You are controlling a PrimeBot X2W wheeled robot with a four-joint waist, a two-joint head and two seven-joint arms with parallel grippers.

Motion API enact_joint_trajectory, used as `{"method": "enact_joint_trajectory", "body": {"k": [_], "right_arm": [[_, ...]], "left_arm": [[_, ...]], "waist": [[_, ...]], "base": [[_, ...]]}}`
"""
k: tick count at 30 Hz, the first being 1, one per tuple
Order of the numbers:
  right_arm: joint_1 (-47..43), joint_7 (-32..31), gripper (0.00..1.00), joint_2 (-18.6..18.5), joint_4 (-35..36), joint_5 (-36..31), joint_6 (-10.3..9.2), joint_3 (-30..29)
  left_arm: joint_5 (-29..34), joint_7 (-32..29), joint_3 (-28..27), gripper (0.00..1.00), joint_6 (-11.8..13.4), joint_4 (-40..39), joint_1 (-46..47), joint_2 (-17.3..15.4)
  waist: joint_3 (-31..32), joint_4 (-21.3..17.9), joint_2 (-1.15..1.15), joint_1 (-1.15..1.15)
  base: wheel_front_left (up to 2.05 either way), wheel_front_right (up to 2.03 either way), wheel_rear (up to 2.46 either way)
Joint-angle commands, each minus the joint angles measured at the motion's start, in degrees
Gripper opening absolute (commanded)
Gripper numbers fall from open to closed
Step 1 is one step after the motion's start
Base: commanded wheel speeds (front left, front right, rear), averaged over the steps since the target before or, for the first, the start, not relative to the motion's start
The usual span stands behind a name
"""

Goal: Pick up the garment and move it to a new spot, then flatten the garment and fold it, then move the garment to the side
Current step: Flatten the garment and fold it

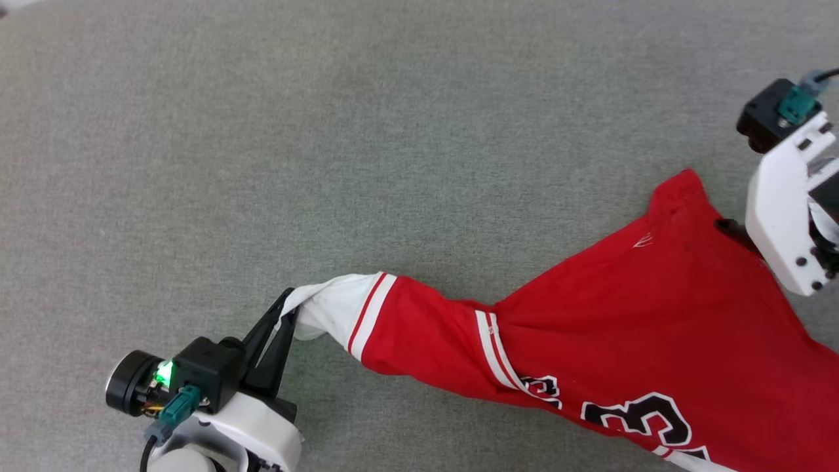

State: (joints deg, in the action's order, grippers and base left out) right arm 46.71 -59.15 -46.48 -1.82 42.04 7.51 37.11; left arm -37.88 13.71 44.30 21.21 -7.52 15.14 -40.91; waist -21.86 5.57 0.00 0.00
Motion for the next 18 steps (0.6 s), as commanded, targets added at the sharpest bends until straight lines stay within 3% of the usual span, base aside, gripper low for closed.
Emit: {"method": "enact_joint_trajectory", "body": {"k": [1, 11, 16, 17, 18], "right_arm": [[2.0, -0.2, 1.0, 0.8, -2.0, -0.9, -0.04, 1.2], [6.0, 5.9, 1.0, 6.3, -15.0, 1.1, -0.02, 10.8], [3.2, 5.3, 1.0, 5.1, -18.0, 3.6, 0.13, 18.3], [3.3, 5.9, 0.46, 4.9, -18.4, 4.0, 0.21, 18.9], [3.8, 7.1, 0.04, 4.9, -18.6, 4.1, 0.21, 19.1]], "left_arm": [[0.5, -0.1, 0.1, 0.0, -0.2, 0.0, 1.1, 0.3], [1.7, 0.1, 0.5, 0.0, -1.0, 0.8, 4.2, 1.8], [1.5, 0.2, 0.7, 0.0, -1.5, 1.6, 4.5, 2.3], [1.4, 0.2, 0.8, 0.0, -1.4, 1.8, 4.5, 2.3], [1.3, 0.2, 0.8, 0.0, -1.6, 2.1, 4.4, 2.3]], "waist": [[-1.9, 1.2, 0.0, 0.0], [-5.7, 2.9, 0.0, 0.0], [-5.5, 2.6, 0.0, 0.0], [-5.2, 2.5, 0.0, 0.0], [-4.8, 2.3, 0.0, 0.0]], "base": [[0.0, 0.0, 0.0], [0.0, 0.0, 0.0], [0.0, 0.0, 0.0], [0.0, 0.0, 0.0], [0.0, 0.0, 0.0]]}}
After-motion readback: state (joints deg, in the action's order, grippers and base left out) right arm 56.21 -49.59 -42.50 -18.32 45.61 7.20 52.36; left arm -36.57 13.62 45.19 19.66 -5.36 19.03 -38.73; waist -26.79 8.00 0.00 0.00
